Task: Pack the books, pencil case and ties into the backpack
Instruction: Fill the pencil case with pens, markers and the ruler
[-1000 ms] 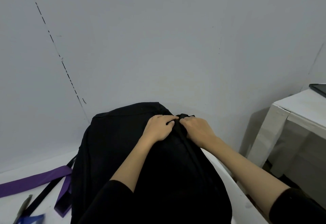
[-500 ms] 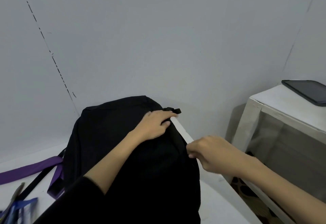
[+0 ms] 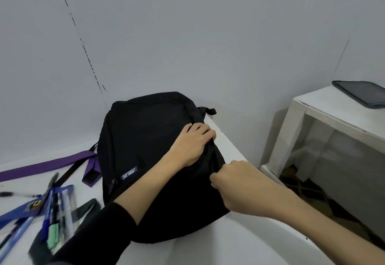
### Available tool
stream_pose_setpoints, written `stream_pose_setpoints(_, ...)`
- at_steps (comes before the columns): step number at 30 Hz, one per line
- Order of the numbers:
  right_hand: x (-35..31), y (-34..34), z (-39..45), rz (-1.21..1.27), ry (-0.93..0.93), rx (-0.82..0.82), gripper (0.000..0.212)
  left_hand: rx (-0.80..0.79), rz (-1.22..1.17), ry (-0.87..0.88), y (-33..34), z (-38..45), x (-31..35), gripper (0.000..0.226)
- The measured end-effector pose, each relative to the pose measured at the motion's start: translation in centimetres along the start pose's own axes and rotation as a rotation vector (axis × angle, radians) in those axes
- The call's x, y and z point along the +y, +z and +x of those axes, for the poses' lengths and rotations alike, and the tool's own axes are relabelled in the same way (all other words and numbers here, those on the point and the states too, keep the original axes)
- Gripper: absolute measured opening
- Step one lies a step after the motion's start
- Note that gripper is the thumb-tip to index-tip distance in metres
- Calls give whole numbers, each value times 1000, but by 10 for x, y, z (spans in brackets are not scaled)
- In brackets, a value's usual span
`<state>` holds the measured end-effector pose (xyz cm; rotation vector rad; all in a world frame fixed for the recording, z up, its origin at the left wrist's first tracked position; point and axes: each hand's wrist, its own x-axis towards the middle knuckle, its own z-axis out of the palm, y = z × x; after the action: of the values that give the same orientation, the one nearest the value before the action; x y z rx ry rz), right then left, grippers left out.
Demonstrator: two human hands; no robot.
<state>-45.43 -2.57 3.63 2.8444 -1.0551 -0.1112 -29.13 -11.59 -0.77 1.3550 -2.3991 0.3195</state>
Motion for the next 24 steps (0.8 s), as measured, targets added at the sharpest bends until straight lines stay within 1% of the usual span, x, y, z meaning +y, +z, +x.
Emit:
stream_pose_setpoints(1, 3, 2, 1, 49, 21, 18, 24, 88, -75, -25, -8, -7, 3, 30)
stream_pose_setpoints(3, 14, 10, 2, 242, 75, 42, 25, 237, -255, -132, -28, -30, 15, 15)
stream_pose_setpoints(4, 19, 14, 1, 333, 97, 44, 26, 264, -356, -204, -37, -45, 24, 10)
stream_pose_setpoints(5, 23, 16, 0, 403, 110, 39, 27, 232, -461, -276, -45, -60, 33, 7)
stream_pose_setpoints(6, 25, 19, 0, 462, 117, 30, 28, 144, -565, -346, -50, -73, 42, 9)
stream_pose_setpoints(8, 29, 24, -2, 640, 138, -13, 32, -77, -733, -484, -47, -90, 58, 26)
stream_pose_setpoints(9, 29, 26, -3, 724, 149, -39, 36, -128, -800, -547, -42, -94, 64, 32)
stream_pose_setpoints(11, 27, 33, -3, 825, 163, -70, 44, -79, -913, -659, -32, -93, 73, 34)
stream_pose_setpoints(13, 24, 37, -5, 856, 150, -98, 40, -14, -988, -715, -24, -89, 77, 28)
stream_pose_setpoints(15, 22, 38, -8, 802, 136, -60, 31, 3, -1053, -723, -20, -86, 78, 17)
stream_pose_setpoints(16, 22, 38, -9, 747, 138, 7, 23, 0, -1075, -721, -20, -86, 78, 13)
stream_pose_setpoints(18, 23, 34, -11, 550, 142, 108, 6, -17, -1071, -703, -20, -89, 75, 9)
stream_pose_setpoints(19, 23, 33, -11, 410, 135, 115, 11, -29, -1042, -681, -20, -91, 73, 6)
stream_pose_setpoints(21, 19, 40, -8, 213, 87, 170, 14, -60, -947, -607, -21, -96, 71, 4)
stream_pose_setpoints(22, 17, 44, -6, 130, 52, 197, 16, -70, -899, -568, -22, -99, 70, 6)
stream_pose_setpoints(24, 16, 54, -2, 10, 14, 293, 27, -66, -819, -508, -26, -104, 68, 11)
